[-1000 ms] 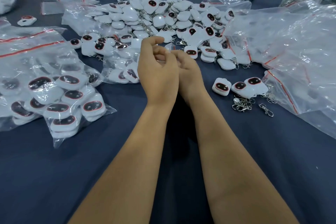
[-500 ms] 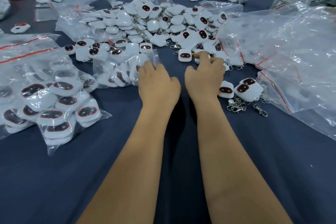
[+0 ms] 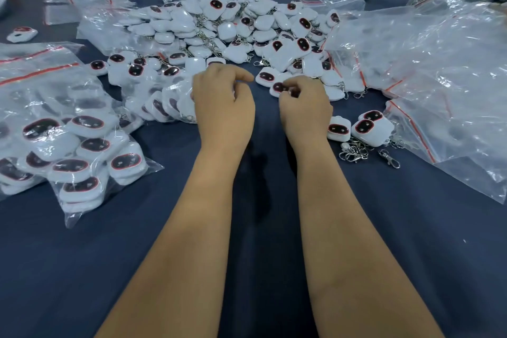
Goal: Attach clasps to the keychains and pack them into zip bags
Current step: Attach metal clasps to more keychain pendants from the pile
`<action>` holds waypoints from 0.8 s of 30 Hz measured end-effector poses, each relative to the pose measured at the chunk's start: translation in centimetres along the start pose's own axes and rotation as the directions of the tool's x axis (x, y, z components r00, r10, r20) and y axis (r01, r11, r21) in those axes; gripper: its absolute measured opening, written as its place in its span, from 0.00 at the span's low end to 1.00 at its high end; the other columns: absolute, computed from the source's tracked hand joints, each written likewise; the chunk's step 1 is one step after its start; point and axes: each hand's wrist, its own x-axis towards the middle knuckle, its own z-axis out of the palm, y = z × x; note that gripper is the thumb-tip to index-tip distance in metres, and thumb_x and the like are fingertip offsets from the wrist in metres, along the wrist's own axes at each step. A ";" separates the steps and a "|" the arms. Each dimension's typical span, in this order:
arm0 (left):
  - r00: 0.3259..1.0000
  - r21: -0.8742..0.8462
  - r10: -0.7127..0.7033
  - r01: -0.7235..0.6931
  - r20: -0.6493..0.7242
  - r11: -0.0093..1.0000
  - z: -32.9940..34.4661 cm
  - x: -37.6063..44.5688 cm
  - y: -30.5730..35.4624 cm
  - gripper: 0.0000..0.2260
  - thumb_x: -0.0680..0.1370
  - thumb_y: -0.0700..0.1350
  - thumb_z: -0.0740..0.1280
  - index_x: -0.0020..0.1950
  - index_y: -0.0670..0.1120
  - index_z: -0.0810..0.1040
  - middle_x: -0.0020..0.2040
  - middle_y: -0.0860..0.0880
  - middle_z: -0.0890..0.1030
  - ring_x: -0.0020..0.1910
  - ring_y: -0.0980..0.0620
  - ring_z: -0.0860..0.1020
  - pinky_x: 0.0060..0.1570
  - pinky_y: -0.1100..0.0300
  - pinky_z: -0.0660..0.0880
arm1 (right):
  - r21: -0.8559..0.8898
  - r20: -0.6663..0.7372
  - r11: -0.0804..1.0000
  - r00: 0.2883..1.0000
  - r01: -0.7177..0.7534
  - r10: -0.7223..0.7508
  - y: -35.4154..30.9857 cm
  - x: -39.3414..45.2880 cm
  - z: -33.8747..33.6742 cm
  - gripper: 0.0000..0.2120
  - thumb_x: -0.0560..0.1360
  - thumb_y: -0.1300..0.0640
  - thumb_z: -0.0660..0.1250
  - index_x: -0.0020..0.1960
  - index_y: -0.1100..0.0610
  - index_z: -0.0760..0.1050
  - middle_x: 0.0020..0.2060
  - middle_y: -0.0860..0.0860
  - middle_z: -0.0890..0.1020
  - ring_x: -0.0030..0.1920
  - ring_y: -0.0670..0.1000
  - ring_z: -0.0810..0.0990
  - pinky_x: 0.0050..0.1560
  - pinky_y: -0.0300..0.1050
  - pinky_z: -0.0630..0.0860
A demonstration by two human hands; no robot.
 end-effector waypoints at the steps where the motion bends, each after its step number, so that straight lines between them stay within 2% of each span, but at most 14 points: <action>1: 0.999 -0.132 -0.042 0.043 0.015 0.990 0.0 -0.2 0.4 0.15 0.75 0.35 0.58 0.45 0.51 0.80 0.47 0.56 0.77 0.53 0.55 0.74 0.56 0.64 0.71 | 0.100 -0.019 0.995 1.000 -0.018 0.020 0.0 -0.1 -0.1 0.18 0.73 0.62 0.62 0.62 0.53 0.76 0.59 0.52 0.76 0.59 0.55 0.75 0.63 0.52 0.70; 3: 0.989 -0.307 -0.137 0.149 0.062 0.940 0.2 -0.4 0.7 0.15 0.75 0.35 0.58 0.43 0.53 0.79 0.44 0.53 0.80 0.46 0.52 0.78 0.49 0.59 0.76 | 0.113 -0.017 0.994 1.000 -0.016 0.018 -0.1 -0.3 -0.2 0.24 0.73 0.63 0.63 0.69 0.53 0.71 0.64 0.53 0.74 0.63 0.55 0.72 0.64 0.51 0.69; 6: 0.949 -0.437 -0.264 0.314 0.172 0.843 0.6 -0.3 0.2 0.16 0.76 0.33 0.57 0.44 0.52 0.79 0.45 0.54 0.81 0.48 0.52 0.82 0.46 0.58 0.81 | -0.185 0.142 0.979 0.988 0.085 -0.059 -0.1 -0.1 0.2 0.33 0.75 0.57 0.62 0.78 0.47 0.57 0.75 0.50 0.64 0.71 0.57 0.64 0.69 0.51 0.62; 8: 0.915 -0.412 -0.337 0.402 0.223 0.818 0.8 0.1 -0.6 0.16 0.77 0.34 0.57 0.46 0.52 0.78 0.48 0.54 0.80 0.49 0.54 0.81 0.50 0.57 0.80 | -0.329 0.206 0.932 0.974 0.155 -0.089 0.0 0.0 0.5 0.30 0.77 0.54 0.60 0.77 0.46 0.59 0.76 0.47 0.62 0.71 0.58 0.61 0.68 0.50 0.58; 10: 0.898 -0.334 -0.378 0.435 0.224 0.836 1.1 0.5 -1.3 0.14 0.78 0.35 0.58 0.47 0.53 0.78 0.48 0.55 0.79 0.48 0.56 0.80 0.55 0.56 0.79 | -0.355 0.190 0.919 0.976 0.170 -0.107 0.0 -0.1 0.5 0.24 0.77 0.51 0.60 0.73 0.47 0.67 0.71 0.48 0.68 0.69 0.57 0.63 0.67 0.50 0.58; 11: 0.899 -0.307 -0.379 0.432 0.218 0.848 1.2 0.6 -1.5 0.14 0.78 0.36 0.58 0.48 0.53 0.78 0.48 0.55 0.79 0.48 0.56 0.79 0.55 0.57 0.78 | -0.356 0.168 0.920 0.980 0.163 -0.109 0.0 -0.1 0.6 0.23 0.77 0.47 0.62 0.71 0.47 0.70 0.68 0.49 0.71 0.67 0.57 0.64 0.65 0.50 0.59; 13: 0.912 -0.255 -0.348 0.397 0.219 0.881 1.4 0.5 -1.6 0.13 0.77 0.38 0.59 0.50 0.54 0.78 0.48 0.57 0.79 0.48 0.60 0.78 0.50 0.63 0.76 | -0.342 0.156 0.929 0.984 0.139 -0.090 -0.2 -0.1 0.7 0.26 0.74 0.37 0.65 0.68 0.48 0.73 0.63 0.50 0.73 0.65 0.57 0.66 0.63 0.52 0.60; 15: 0.918 -0.213 -0.319 0.369 0.237 0.905 1.4 0.3 -1.5 0.13 0.76 0.39 0.60 0.48 0.55 0.79 0.47 0.59 0.81 0.46 0.62 0.78 0.45 0.67 0.72 | -0.316 0.194 0.937 0.977 0.148 -0.089 -0.3 -0.1 0.9 0.28 0.74 0.34 0.61 0.66 0.50 0.75 0.59 0.52 0.76 0.64 0.57 0.68 0.61 0.53 0.62; 18: 0.907 -0.243 -0.337 0.397 0.255 0.885 1.2 0.4 -1.4 0.14 0.75 0.38 0.60 0.44 0.55 0.80 0.47 0.57 0.82 0.48 0.58 0.79 0.47 0.65 0.74 | -0.291 0.251 0.938 0.961 0.189 -0.116 -0.4 -0.1 1.0 0.20 0.79 0.39 0.57 0.53 0.53 0.78 0.55 0.55 0.78 0.61 0.58 0.71 0.60 0.53 0.64; 19: 0.897 -0.294 -0.359 0.427 0.257 0.855 1.1 0.6 -1.4 0.15 0.75 0.36 0.59 0.44 0.54 0.80 0.47 0.55 0.83 0.49 0.56 0.80 0.51 0.62 0.76 | -0.281 0.260 0.940 0.958 0.194 -0.120 -0.4 0.0 0.9 0.16 0.79 0.42 0.58 0.52 0.52 0.78 0.55 0.55 0.78 0.61 0.58 0.71 0.60 0.53 0.64; 21: 0.884 -0.423 -0.398 0.467 0.244 0.777 0.9 0.9 -1.3 0.17 0.75 0.33 0.57 0.45 0.51 0.81 0.49 0.51 0.83 0.53 0.52 0.81 0.57 0.58 0.78 | -0.241 0.251 0.952 0.960 0.189 -0.127 -0.3 0.0 0.9 0.13 0.78 0.45 0.63 0.57 0.50 0.77 0.58 0.53 0.75 0.62 0.57 0.69 0.60 0.50 0.63; 23: 0.889 -0.537 -0.401 0.455 0.222 0.711 0.7 1.1 -1.1 0.18 0.75 0.30 0.57 0.48 0.47 0.82 0.50 0.48 0.83 0.54 0.50 0.81 0.53 0.61 0.78 | -0.074 0.202 0.980 0.965 0.185 -0.167 -0.4 -0.3 0.9 0.12 0.75 0.47 0.69 0.54 0.52 0.75 0.54 0.51 0.75 0.58 0.54 0.70 0.55 0.46 0.64; 24: 0.896 -0.594 -0.389 0.436 0.215 0.676 0.6 1.2 -1.0 0.17 0.76 0.29 0.57 0.50 0.44 0.82 0.51 0.47 0.83 0.52 0.50 0.81 0.48 0.64 0.77 | 0.075 0.180 0.983 0.967 0.170 -0.181 -0.6 -0.7 1.0 0.10 0.74 0.49 0.71 0.49 0.52 0.73 0.48 0.48 0.77 0.52 0.50 0.72 0.49 0.43 0.66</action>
